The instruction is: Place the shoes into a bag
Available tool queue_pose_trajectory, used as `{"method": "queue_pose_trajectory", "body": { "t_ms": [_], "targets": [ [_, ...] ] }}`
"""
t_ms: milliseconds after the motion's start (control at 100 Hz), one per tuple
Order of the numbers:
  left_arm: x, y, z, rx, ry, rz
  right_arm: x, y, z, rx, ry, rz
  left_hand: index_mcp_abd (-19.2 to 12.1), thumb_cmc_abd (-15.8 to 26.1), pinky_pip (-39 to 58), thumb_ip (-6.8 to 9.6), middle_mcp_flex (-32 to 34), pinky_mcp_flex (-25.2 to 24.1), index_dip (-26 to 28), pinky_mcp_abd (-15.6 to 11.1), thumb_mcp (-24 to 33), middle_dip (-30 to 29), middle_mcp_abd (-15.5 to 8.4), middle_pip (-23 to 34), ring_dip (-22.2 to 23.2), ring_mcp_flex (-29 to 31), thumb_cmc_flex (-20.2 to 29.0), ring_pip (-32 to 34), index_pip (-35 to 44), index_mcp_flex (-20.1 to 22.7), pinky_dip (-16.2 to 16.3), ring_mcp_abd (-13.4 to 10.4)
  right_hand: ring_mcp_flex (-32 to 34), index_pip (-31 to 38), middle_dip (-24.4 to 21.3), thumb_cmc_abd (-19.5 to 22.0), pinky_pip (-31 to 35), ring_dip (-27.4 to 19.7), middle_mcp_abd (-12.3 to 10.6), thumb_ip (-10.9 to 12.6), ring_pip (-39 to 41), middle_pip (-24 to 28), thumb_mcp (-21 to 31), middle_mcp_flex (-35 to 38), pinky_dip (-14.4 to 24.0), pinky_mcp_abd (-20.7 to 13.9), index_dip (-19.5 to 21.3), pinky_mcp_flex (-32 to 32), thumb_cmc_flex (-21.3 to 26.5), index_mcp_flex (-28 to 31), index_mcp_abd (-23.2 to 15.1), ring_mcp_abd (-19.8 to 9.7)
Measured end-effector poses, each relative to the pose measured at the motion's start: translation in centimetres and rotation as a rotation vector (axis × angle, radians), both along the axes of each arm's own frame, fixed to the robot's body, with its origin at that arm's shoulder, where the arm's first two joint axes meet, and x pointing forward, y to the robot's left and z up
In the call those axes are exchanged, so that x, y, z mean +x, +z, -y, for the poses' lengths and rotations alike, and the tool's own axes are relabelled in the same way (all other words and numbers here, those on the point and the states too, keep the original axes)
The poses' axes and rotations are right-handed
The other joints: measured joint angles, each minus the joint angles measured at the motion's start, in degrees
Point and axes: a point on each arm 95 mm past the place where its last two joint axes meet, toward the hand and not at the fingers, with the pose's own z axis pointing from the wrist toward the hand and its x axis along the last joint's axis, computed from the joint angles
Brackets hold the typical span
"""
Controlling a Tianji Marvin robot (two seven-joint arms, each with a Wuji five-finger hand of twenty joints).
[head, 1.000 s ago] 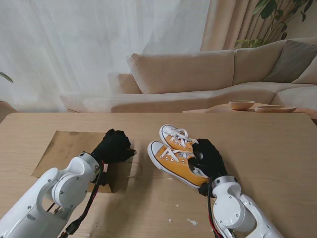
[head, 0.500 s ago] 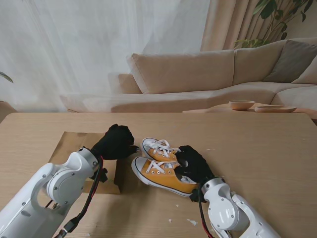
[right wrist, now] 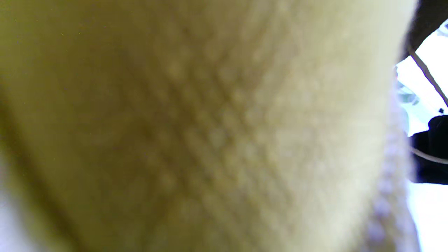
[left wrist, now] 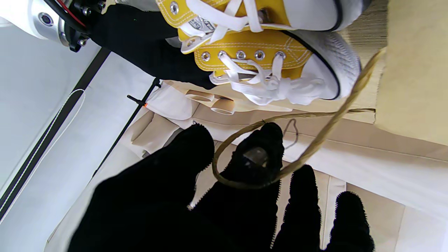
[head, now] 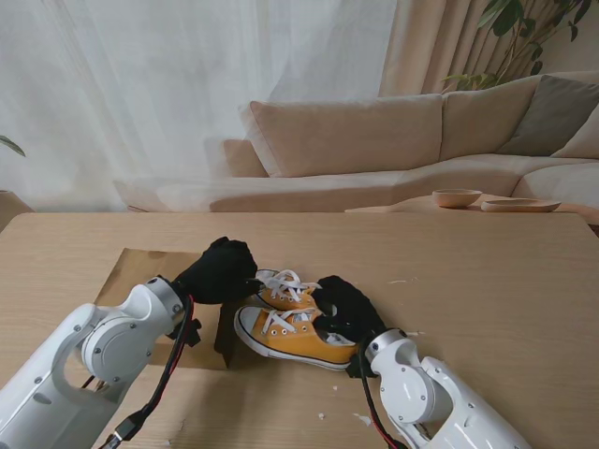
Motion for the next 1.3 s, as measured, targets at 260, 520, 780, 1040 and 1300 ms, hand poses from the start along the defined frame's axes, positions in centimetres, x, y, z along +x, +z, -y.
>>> {"method": "queue_pose_trajectory", "body": {
  "t_ms": [260, 520, 780, 1040, 1300],
  "targets": [
    [0.0, 0.2, 1.0, 0.006, -0.027, -0.017, 0.4, -0.1, -1.7, -0.004, 0.075, 0.017, 0.0, 0.0, 0.0, 0.00, 0.0, 0.0, 0.1, 0.0, 0.0, 0.0, -0.1, 0.0, 0.0, 0.0, 0.0, 0.0, 0.0, 0.0, 0.0, 0.0, 0.0, -0.2, 1.2, 0.0, 4.3, 0.7, -0.1, 0.0, 1.6, 0.5, -0.4, 0.1, 0.0, 0.0, 0.6, -0.7, 0.0, 0.0, 0.0, 0.0],
    [-0.1, 0.4, 2.4, 0.005, -0.056, -0.038, 0.6, -0.3, -3.7, -0.010, 0.160, 0.029, 0.0, 0.0, 0.0, 0.00, -0.6, 0.0, 0.1, 0.0, 0.0, 0.0, -0.1, -0.3, 0.0, 0.0, 0.0, 0.0, -0.1, 0.0, 0.0, 0.0, 0.0, -0.2, 2.2, 0.1, 7.3, 1.4, -0.1, 0.0, 2.9, 0.7, -0.5, 0.6, -0.6, -0.5, 1.2, -0.7, 0.0, 0.0, 0.0, 0.0],
    [-0.5, 0.8, 4.0, -0.016, -0.088, -0.070, 1.1, -0.3, -6.1, -0.021, 0.210, 0.039, 0.0, 0.0, 0.0, 0.00, -0.6, 0.0, 0.5, 0.0, 0.0, 0.0, -0.1, -0.3, 0.0, 0.0, 0.0, 0.0, -0.2, 0.0, 0.0, 0.0, 0.1, -0.2, 3.3, 0.1, 14.7, 3.1, -0.2, 0.0, 6.5, 1.5, -0.5, 1.1, -0.6, -0.8, 1.2, -0.7, 0.0, 0.0, 0.0, 0.0],
    [-1.3, 1.1, 6.3, -0.035, -0.136, -0.101, 1.9, 0.1, -8.6, -0.050, 0.187, 0.030, 0.0, 0.0, 0.0, 0.00, -0.6, 0.0, 0.5, 0.0, 0.0, 0.0, -0.1, -0.3, 0.6, 0.0, 0.0, 0.0, -0.2, 0.0, 1.1, 0.0, 2.0, -0.2, 5.3, 0.1, 24.6, 5.2, -0.2, 0.0, 10.5, 3.7, -0.6, 1.8, -0.7, -2.0, 1.2, 0.0, 0.0, 0.0, 0.0, 0.1],
    [-1.3, 1.6, 8.6, -0.044, -0.155, -0.114, 2.2, 0.4, -10.2, -0.098, 0.188, -0.002, 0.0, 0.0, 0.0, 0.00, -1.2, 0.0, 0.6, 0.0, 0.0, 0.1, -0.1, -0.3, 0.7, 0.0, 0.0, 0.0, -0.6, 0.0, 1.7, 0.0, 2.6, -0.2, 7.3, 0.1, 27.7, 6.7, -0.1, 0.0, 13.4, 6.4, -1.1, 2.3, -0.9, -2.0, 1.2, 1.2, 0.0, 0.0, 0.0, 0.2]
  ]
}}
